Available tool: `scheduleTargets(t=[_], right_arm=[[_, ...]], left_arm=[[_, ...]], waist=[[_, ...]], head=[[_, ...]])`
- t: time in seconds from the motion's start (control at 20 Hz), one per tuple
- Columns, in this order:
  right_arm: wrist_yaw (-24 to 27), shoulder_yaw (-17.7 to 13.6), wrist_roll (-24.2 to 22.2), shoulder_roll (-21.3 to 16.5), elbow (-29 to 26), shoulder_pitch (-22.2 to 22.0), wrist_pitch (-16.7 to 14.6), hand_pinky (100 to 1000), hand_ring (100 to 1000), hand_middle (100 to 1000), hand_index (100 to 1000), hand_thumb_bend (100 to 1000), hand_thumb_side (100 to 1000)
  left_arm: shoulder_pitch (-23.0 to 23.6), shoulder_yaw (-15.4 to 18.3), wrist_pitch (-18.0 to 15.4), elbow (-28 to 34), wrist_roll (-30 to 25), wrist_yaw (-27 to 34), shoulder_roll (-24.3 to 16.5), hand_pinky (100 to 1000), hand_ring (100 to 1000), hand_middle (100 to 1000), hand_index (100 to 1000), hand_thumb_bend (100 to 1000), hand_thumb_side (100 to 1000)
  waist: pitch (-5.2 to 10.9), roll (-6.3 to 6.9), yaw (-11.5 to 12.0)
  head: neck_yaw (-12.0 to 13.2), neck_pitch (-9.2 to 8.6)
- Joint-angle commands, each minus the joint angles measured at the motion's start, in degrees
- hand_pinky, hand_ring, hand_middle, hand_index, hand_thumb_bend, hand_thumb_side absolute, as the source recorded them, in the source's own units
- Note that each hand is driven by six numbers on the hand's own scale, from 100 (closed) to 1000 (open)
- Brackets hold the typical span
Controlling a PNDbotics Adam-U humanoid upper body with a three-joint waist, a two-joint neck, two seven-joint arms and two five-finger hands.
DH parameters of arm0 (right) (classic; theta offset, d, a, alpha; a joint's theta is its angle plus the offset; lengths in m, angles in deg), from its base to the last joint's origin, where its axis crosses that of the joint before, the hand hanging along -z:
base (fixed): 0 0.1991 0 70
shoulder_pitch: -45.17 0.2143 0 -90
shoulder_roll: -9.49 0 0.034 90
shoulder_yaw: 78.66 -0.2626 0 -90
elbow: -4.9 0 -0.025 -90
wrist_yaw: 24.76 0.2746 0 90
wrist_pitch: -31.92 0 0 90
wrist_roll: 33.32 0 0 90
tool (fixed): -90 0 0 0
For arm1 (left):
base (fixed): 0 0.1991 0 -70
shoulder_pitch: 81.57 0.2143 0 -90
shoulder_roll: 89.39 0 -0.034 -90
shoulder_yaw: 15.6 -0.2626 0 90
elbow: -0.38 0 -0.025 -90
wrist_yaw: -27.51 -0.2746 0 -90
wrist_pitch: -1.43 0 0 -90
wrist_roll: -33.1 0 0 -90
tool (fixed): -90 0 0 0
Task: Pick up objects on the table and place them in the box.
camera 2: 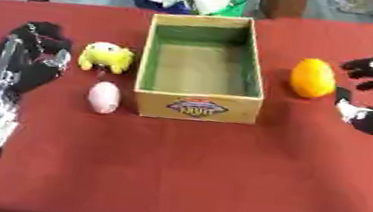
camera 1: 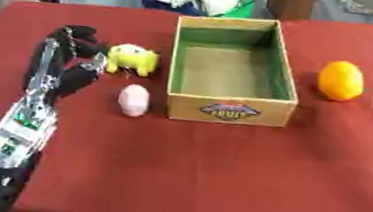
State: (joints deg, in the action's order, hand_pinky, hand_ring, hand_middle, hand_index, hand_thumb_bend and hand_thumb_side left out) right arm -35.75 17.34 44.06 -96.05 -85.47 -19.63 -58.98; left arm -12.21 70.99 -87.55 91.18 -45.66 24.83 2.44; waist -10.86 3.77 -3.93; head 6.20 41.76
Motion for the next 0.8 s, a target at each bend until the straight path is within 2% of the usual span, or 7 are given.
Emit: scheduleTargets(t=[0.05,0.4,0.8], right_arm=[[-0.05,-0.77,0.05,-1.51,-0.47,0.83,-0.2,755,818,780,804,100,105],[-0.06,-0.74,-0.02,-1.44,-0.4,0.91,-0.22,755,818,780,804,100,106],[-0.12,-0.64,-0.18,-1.47,-0.34,1.08,-0.26,755,817,780,804,100,107]], left_arm=[[-0.35,0.01,0.19,0.41,-1.2,-0.57,-1.42,667,595,585,705,231,100],[0.36,-1.66,0.74,-0.06,-4.67,-1.74,-2.99,676,612,604,721,273,100],[1.49,-5.26,1.13,-0.73,-10.21,-2.3,-7.84,692,638,628,738,331,100]], waist=[[1.01,-0.21,-0.08],[0.96,-0.04,-0.4],[1.0,0.22,-0.88]], head=[[-0.09,-0.44],[-0.04,-0.57],[0.22,-0.65]])
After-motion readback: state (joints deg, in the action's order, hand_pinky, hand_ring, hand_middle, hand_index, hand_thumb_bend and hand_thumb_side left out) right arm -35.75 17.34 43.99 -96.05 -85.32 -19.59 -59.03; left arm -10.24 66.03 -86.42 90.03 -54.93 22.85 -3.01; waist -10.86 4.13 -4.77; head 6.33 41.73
